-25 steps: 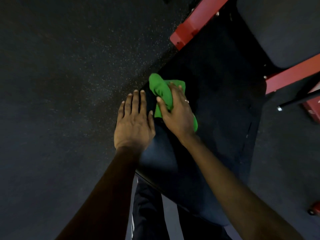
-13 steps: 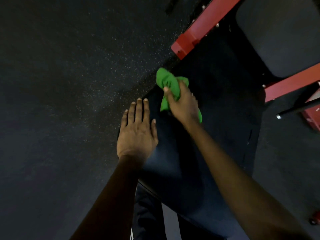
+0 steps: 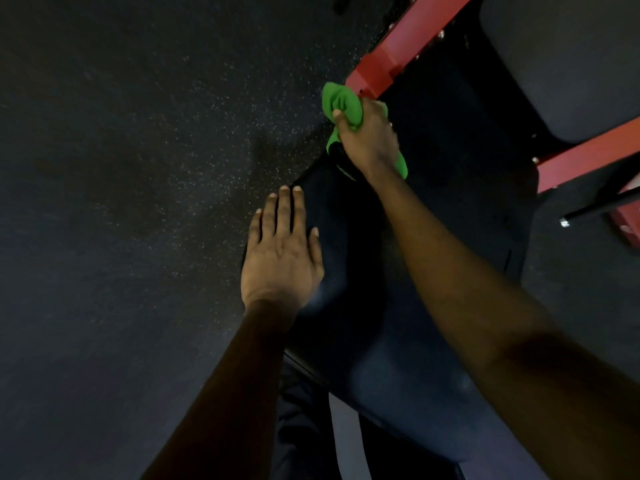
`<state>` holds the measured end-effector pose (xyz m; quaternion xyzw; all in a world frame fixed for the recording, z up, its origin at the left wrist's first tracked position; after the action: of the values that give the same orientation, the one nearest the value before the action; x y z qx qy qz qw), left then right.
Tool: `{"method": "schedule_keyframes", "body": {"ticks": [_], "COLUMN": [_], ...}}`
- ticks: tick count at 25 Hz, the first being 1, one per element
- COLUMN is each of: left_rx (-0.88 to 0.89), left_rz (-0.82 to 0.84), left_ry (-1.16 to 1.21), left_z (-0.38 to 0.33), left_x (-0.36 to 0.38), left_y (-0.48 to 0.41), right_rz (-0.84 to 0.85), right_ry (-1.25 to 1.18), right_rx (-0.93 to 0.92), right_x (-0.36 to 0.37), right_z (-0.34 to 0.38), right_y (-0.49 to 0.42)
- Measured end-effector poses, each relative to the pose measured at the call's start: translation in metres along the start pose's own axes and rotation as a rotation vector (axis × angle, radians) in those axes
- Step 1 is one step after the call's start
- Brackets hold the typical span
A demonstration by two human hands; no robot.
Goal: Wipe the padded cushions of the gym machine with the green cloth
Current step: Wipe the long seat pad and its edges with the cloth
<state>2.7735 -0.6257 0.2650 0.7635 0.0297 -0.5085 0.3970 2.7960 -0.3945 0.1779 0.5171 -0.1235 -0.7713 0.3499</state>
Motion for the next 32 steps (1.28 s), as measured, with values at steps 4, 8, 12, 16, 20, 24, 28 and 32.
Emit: {"method": "schedule_keyframes", "body": {"ticks": [4, 8, 12, 16, 20, 24, 28, 32], "left_rx": [0.005, 0.007, 0.002, 0.003, 0.011, 0.008, 0.006, 0.005], "left_rz": [0.009, 0.014, -0.012, -0.001, 0.024, 0.014, -0.007, 0.002], "left_ry": [-0.005, 0.002, 0.006, -0.003, 0.004, -0.001, -0.002, -0.015], "left_z": [0.001, 0.001, 0.001, 0.000, 0.001, 0.000, 0.001, 0.000], "left_x": [-0.001, 0.000, 0.000, -0.001, 0.000, 0.001, 0.001, 0.000], "left_y": [0.000, 0.001, 0.000, 0.000, 0.000, 0.001, 0.000, 0.001], "right_rz": [0.104, 0.020, -0.068, -0.030, 0.050, -0.018, -0.102, 0.001], "right_ry": [-0.009, -0.067, -0.082, -0.117, -0.100, -0.038, -0.088, -0.048], "right_rx": [-0.179, -0.187, 0.021, 0.013, -0.114, -0.120, 0.006, -0.068], "right_x": [0.022, 0.016, -0.004, 0.001, 0.020, 0.013, -0.005, 0.011], "right_z": [0.004, -0.019, -0.026, -0.025, -0.035, -0.036, -0.029, -0.012], "right_y": [0.101, 0.106, 0.012, 0.042, 0.166, 0.115, 0.026, 0.072]}}
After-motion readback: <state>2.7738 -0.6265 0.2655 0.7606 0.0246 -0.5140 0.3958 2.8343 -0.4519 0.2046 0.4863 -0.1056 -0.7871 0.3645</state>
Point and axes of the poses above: each hand's wrist, its own y-axis away from the middle knuckle, its own x-axis out of the palm, z = x × y, the point moved 4 cm from there along -y, towards the middle knuckle, and after that the axes turned 9 degrees about z, right-handed, at the moved point
